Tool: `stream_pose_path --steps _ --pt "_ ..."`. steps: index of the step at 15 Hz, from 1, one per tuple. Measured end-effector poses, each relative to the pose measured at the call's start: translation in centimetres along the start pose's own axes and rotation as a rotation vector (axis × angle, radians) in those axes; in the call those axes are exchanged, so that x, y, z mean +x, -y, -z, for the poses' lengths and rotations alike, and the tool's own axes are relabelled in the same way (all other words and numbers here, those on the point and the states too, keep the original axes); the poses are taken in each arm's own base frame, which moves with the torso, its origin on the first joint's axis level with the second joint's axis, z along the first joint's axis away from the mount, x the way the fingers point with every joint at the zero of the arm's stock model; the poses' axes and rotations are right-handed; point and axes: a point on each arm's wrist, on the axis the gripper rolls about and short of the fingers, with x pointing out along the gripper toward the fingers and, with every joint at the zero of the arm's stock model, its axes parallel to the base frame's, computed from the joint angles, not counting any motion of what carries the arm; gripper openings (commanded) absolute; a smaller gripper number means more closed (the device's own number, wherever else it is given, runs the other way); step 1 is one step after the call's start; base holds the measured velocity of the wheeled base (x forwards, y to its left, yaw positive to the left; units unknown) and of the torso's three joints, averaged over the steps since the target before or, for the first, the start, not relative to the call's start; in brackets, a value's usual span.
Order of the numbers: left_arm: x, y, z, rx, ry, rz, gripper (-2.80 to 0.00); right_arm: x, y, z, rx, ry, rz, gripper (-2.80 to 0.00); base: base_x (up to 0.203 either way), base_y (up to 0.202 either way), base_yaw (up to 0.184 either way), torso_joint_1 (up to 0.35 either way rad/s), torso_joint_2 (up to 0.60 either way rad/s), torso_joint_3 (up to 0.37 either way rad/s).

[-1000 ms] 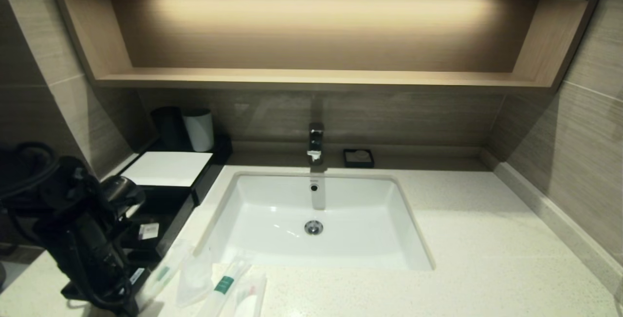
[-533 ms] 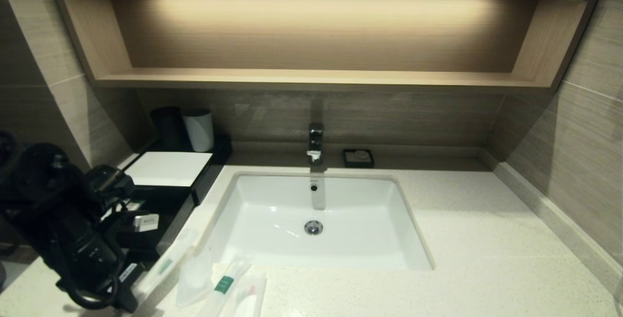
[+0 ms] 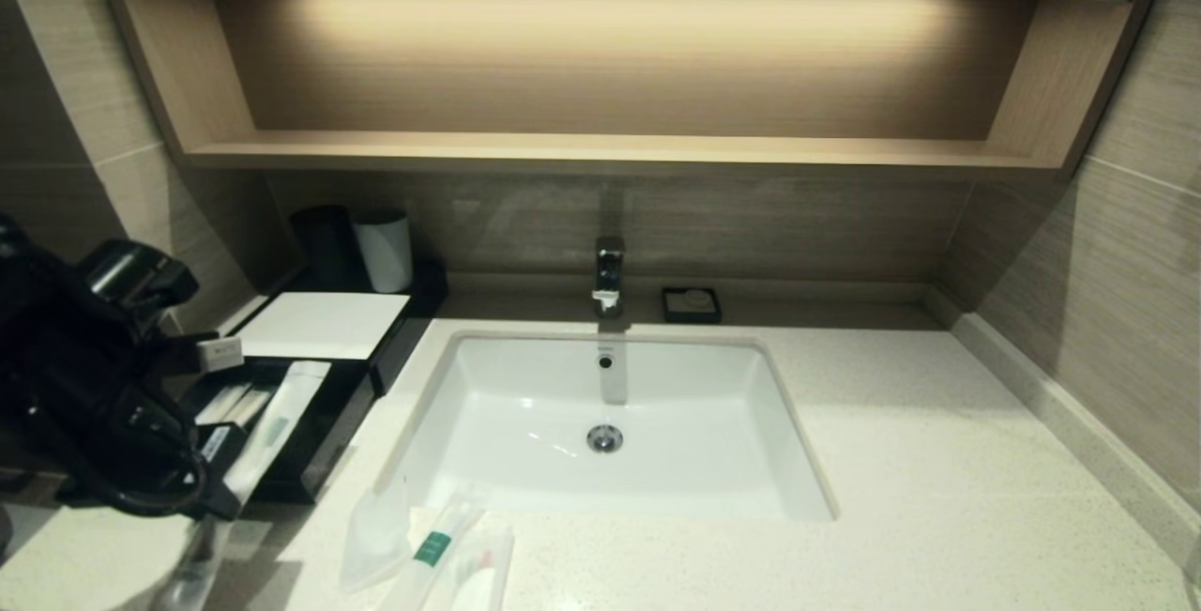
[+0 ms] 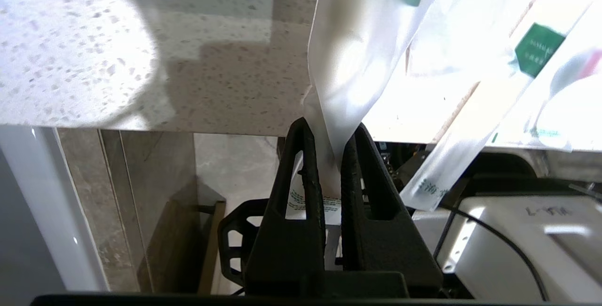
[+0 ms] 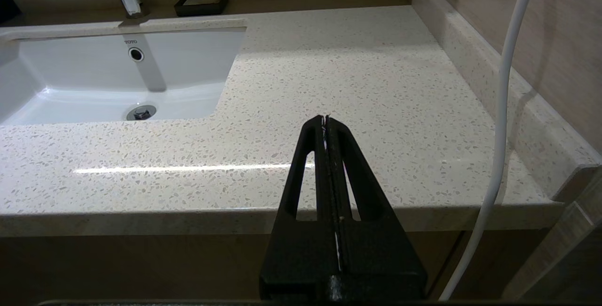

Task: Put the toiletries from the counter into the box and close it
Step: Place the bathroom toiletry into the drawer

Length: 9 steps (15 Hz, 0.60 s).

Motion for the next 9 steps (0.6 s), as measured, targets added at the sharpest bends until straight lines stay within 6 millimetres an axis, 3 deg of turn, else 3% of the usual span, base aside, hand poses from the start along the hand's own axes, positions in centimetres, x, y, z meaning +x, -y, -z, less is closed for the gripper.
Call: stream_pose_path --steps 9 --pt "-0.6 -3.4 -1.5 -0.335 0.049 -0.075 -2.80 0.0 0.0 0.0 0.000 0.000 0.000 -2.80 0.000 0.000 0.000 0.000 0.00 0.000"
